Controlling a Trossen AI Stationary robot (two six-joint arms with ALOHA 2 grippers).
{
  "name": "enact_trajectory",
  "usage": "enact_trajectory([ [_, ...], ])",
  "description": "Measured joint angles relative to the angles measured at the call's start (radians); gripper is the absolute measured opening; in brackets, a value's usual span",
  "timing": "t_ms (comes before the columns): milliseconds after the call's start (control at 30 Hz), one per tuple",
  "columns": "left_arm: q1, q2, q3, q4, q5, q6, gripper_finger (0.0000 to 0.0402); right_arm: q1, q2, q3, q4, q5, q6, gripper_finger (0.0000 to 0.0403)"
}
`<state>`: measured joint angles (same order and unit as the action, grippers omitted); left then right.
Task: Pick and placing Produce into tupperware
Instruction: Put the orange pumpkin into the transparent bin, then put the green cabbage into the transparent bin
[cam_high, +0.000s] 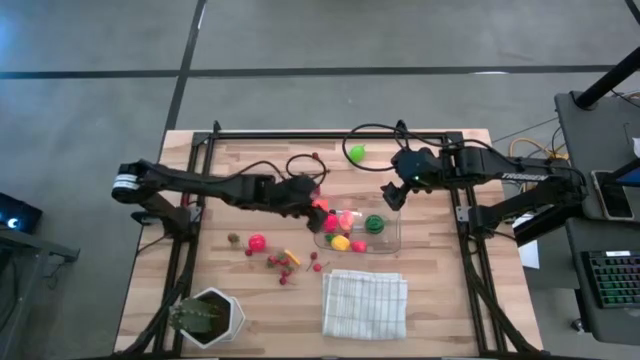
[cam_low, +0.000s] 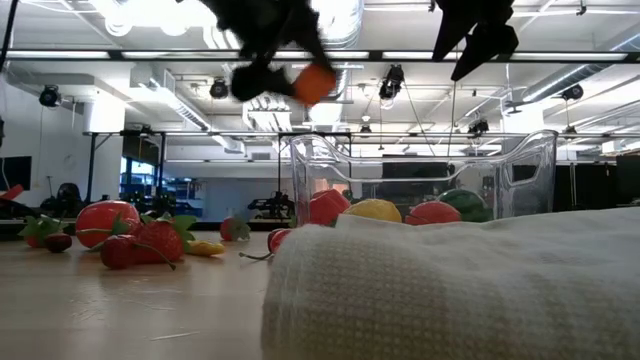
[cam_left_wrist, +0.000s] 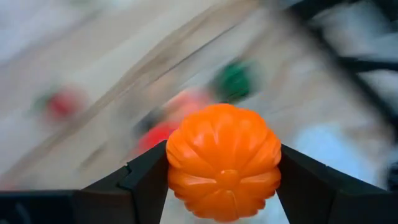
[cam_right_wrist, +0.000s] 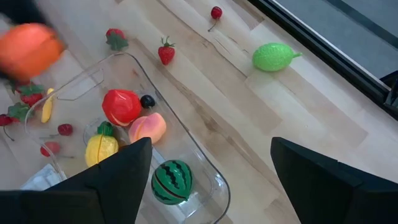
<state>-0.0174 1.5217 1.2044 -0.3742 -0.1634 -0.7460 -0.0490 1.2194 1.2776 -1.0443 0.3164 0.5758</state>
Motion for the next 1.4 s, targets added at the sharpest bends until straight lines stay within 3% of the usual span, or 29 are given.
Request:
enact_trajectory([
  [100, -0.009, 0.036, 0.001, 0.177, 0.008, 0.047, 0.0233, 0.000, 0.000, -0.003, 0.000, 0.000, 0.000, 0.0320],
  [433, 0.004, 0.237, 0.005, 0.288, 0.108, -0.074, 0.0236, -0.016, 0.000, -0.005, -0.032, 0.038, -0.002, 0.0323],
  [567, 0.000, 0.274, 0.046, 0.289, 0.130, -0.190, 0.0261, -0.018, 0.000, -0.005, -0.052, 0.064, -0.001, 0.0329],
  [767, -0.002, 0.272, 0.067, 0.278, 0.133, -0.243, 0.0311, -0.068, 0.005, -0.005, -0.034, 0.073, 0.000, 0.0329],
  [933, -0.006, 0.210, 0.065, 0.125, 0.128, -0.214, 0.0322, -0.189, 0.039, -0.005, -0.034, -0.058, 0.001, 0.0331],
  [1167, -0.064, 0.053, 0.063, -0.193, -0.050, -0.190, 0.0286, -0.388, 0.222, 0.003, 0.060, -0.264, -0.086, 0.0329],
  [1400, -0.099, -0.089, 0.045, -0.407, -0.189, -0.207, 0.0274, -0.531, 0.469, 0.063, 0.210, -0.310, -0.113, 0.0329],
])
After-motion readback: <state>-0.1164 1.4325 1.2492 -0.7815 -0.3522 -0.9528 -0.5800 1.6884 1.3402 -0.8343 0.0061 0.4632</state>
